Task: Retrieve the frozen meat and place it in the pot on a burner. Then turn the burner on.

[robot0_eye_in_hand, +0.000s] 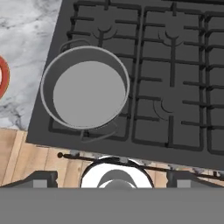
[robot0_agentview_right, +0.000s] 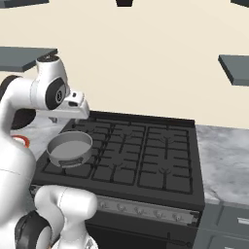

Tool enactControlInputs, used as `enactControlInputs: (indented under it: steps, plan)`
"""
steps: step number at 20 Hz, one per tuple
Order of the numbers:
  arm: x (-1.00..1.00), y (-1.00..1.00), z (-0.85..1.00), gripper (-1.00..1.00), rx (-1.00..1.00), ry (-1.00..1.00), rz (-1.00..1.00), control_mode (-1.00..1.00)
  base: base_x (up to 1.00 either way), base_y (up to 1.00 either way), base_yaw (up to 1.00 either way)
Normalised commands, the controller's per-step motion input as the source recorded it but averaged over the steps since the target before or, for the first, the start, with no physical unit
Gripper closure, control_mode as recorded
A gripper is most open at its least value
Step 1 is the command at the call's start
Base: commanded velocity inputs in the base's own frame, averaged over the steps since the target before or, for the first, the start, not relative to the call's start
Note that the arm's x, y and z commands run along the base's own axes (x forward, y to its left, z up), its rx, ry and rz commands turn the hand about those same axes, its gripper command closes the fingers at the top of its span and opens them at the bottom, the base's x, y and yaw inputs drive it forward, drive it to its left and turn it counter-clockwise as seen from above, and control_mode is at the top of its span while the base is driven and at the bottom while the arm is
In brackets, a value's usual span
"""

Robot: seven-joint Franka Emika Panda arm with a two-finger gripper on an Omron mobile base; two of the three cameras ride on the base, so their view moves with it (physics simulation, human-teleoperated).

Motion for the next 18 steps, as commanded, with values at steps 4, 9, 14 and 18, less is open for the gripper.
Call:
enactControlInputs:
  steps: [4, 9, 14, 18]
  plan:
    - [-0.47, 0.38, -0.02, -1.0, -0.01, 0.0, 0.27, -1.0, 0.0, 0.0, 0.0]
    - [-0.41, 0.37, -0.12, -1.0, -0.03, -0.03, 0.3, -1.0, 0.0, 0.0, 0.0]
    - [-0.35, 0.64, -0.15, -1.0, -0.16, -0.08, 0.3, -1.0, 0.0, 0.0, 0.0]
    - [-0.23, 0.71, -0.14, -1.0, -0.2, -0.03, 0.26, -1.0, 0.0, 0.0, 0.0]
